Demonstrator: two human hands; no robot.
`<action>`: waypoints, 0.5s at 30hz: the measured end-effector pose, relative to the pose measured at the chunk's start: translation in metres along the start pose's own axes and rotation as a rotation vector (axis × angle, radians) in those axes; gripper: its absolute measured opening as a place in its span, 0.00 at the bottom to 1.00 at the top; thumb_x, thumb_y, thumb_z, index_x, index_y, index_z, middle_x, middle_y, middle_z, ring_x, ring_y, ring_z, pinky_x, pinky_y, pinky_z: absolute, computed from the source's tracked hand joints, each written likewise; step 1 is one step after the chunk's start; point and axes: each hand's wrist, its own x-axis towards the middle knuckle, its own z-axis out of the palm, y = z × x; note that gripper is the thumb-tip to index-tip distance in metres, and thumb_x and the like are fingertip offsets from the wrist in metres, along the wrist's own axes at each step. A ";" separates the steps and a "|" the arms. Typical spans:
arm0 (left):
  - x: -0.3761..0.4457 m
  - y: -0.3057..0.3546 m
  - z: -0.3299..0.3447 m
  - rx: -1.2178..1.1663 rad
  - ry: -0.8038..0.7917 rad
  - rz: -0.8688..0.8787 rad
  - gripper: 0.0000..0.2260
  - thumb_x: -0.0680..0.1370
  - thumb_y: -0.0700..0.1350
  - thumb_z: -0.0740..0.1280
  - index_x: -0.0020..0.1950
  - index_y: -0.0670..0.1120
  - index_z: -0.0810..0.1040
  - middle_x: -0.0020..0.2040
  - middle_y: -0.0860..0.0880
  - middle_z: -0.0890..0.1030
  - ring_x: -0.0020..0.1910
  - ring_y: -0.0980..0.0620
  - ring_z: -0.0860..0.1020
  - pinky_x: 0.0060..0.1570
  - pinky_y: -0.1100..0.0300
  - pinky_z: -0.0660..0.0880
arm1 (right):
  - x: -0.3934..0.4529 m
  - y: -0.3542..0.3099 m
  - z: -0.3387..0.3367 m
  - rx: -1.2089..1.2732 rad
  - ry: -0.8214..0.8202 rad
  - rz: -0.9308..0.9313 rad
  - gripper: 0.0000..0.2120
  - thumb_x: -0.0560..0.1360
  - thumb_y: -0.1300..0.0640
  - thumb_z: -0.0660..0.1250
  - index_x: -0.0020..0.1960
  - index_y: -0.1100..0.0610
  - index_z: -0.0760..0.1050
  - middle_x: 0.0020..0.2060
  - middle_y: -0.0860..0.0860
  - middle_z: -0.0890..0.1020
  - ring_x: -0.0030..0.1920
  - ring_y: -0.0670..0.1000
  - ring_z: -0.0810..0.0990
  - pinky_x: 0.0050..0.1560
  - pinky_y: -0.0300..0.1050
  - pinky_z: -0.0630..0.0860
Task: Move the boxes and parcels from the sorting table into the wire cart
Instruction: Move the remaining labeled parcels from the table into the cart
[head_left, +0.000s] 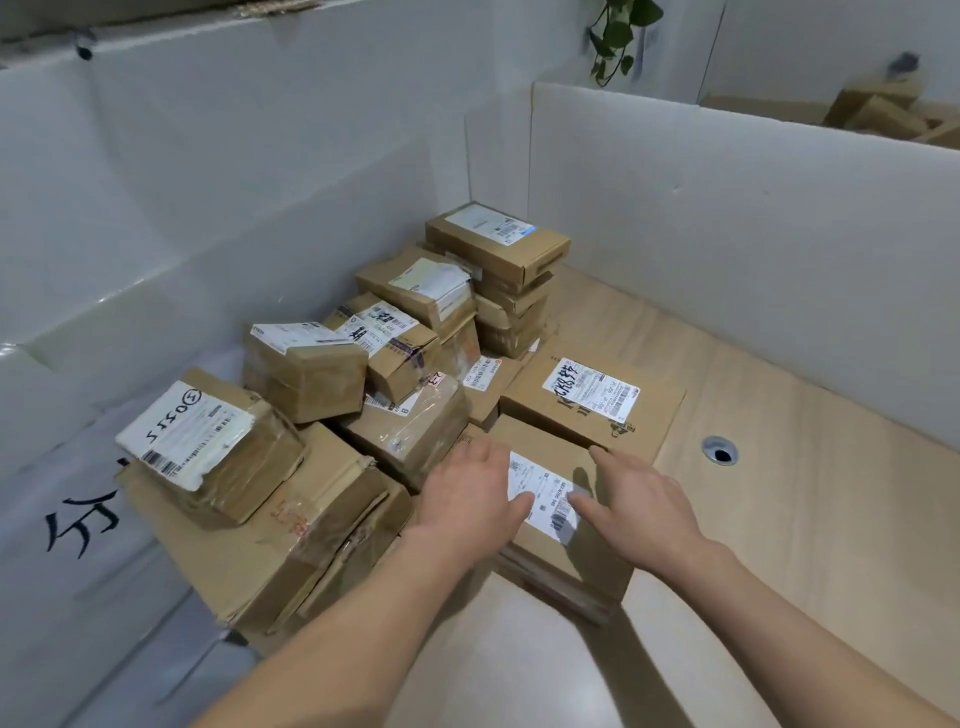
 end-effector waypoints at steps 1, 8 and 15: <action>0.003 0.000 0.005 -0.004 -0.017 -0.010 0.27 0.80 0.62 0.61 0.75 0.49 0.64 0.73 0.49 0.68 0.70 0.46 0.68 0.64 0.48 0.71 | 0.005 0.003 0.003 -0.005 -0.018 0.006 0.22 0.78 0.38 0.61 0.64 0.52 0.71 0.56 0.49 0.78 0.59 0.55 0.76 0.54 0.51 0.73; 0.014 0.004 0.031 0.021 -0.128 -0.053 0.28 0.78 0.63 0.62 0.72 0.49 0.67 0.69 0.46 0.69 0.65 0.44 0.70 0.56 0.48 0.73 | 0.017 0.020 0.019 -0.047 -0.093 0.036 0.15 0.75 0.37 0.62 0.51 0.47 0.68 0.47 0.46 0.73 0.53 0.51 0.73 0.47 0.49 0.70; 0.010 0.004 0.050 0.026 -0.219 -0.076 0.30 0.75 0.64 0.64 0.71 0.49 0.68 0.74 0.46 0.64 0.71 0.40 0.62 0.63 0.45 0.72 | 0.005 0.019 0.027 -0.050 -0.139 0.128 0.39 0.69 0.29 0.66 0.73 0.47 0.64 0.65 0.51 0.71 0.67 0.55 0.67 0.63 0.53 0.74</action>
